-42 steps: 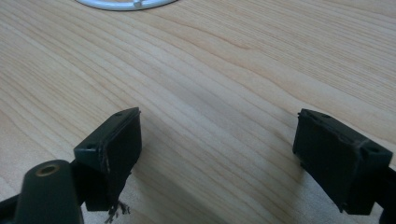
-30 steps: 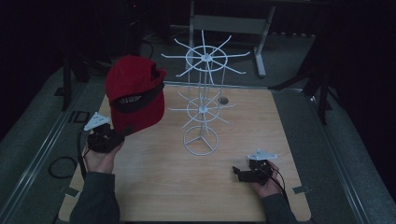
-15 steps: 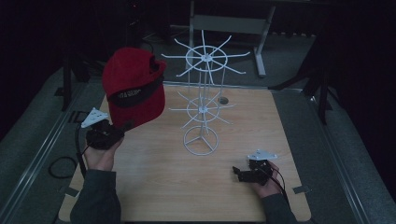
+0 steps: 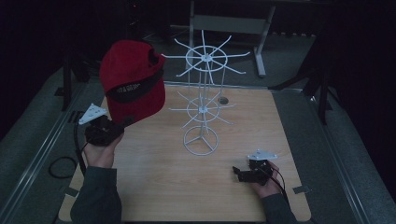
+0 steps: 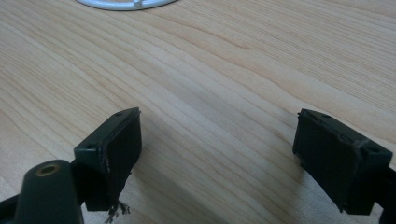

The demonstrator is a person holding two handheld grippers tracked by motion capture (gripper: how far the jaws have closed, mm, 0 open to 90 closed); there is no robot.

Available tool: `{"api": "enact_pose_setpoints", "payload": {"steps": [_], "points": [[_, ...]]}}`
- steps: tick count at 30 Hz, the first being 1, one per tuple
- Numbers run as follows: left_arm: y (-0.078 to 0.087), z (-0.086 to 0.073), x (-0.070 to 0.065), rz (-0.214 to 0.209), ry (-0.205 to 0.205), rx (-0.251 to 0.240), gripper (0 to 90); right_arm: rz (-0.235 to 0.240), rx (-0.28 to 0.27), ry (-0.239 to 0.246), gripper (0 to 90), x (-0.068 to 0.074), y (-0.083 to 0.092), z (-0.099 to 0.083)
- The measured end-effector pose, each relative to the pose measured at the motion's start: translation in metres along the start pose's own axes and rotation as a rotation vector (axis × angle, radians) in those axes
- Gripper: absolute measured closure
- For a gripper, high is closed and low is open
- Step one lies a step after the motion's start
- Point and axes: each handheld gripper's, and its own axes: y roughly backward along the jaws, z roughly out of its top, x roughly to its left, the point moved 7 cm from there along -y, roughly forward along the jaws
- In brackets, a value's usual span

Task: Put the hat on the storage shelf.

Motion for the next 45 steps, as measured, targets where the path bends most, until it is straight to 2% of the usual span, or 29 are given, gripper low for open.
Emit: {"api": "enact_pose_setpoints", "payload": {"steps": [16, 22, 35, 45], "points": [[0.007, 0.017, -0.002, 0.005, -0.014, -0.025, 85.9, 0.0, 0.001, 0.001, 15.3, 0.0, 0.0, 0.0], [0.011, 0.024, -0.003, 0.003, -0.02, -0.049, 85.9, 0.001, 0.0, 0.001, 15.3, 0.0, 0.0, 0.0], [0.013, 0.03, -0.007, -0.002, -0.021, -0.076, 85.9, 0.001, 0.001, 0.003, 15.3, 0.0, 0.0, 0.0], [0.017, 0.038, -0.012, -0.012, -0.038, -0.099, 85.9, 0.001, 0.001, 0.003, 15.3, 0.0, 0.0, 0.0]]}}
